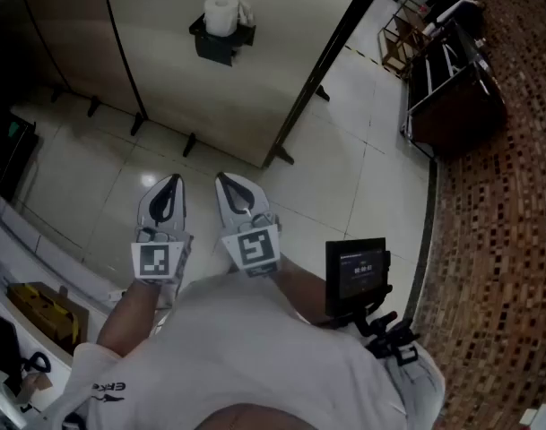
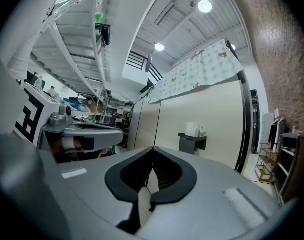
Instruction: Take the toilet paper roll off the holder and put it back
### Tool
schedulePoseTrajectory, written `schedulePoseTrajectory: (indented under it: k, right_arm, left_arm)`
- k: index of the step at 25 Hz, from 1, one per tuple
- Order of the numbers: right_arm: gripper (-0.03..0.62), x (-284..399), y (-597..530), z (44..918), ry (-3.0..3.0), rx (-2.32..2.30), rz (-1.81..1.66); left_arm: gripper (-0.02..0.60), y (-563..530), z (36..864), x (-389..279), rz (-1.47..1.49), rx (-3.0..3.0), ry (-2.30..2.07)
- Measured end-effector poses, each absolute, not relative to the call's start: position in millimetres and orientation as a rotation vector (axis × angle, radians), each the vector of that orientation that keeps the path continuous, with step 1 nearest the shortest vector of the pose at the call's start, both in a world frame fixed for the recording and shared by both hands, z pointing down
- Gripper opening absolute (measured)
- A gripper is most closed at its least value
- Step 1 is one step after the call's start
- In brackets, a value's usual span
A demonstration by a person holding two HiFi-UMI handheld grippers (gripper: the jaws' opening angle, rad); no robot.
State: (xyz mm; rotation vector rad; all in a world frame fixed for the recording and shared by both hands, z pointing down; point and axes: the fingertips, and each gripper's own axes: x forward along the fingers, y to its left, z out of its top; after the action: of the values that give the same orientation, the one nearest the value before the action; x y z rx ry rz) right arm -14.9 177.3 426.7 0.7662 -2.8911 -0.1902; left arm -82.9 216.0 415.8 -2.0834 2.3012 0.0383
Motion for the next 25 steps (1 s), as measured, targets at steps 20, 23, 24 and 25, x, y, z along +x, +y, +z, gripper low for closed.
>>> schedulePoseTrajectory:
  k: [20,23,24,25]
  right_arm:
    - [0.015,-79.5,-42.8,413.3,-2.936,0.626,-0.163]
    - [0.015,-91.2,-59.3,413.6,-2.925,0.587,-0.183]
    - [0.014,-95.7,-64.0,414.7,-2.923,0.579,-0.184]
    - [0.014,-100.4,-68.6,415.8,-2.92,0.573,-0.186]
  left_arm:
    - [0.002,-4.6,407.8,-150.7,0.006,-1.97,2.397]
    - [0.002,-21.4,408.3,-162.6,0.001,-1.949,2.416]
    - [0.002,-26.1,409.8,-167.4,-0.003,-1.946,2.423]
    - [0.002,-30.7,411.9,-172.2,-0.011,-1.949,2.43]
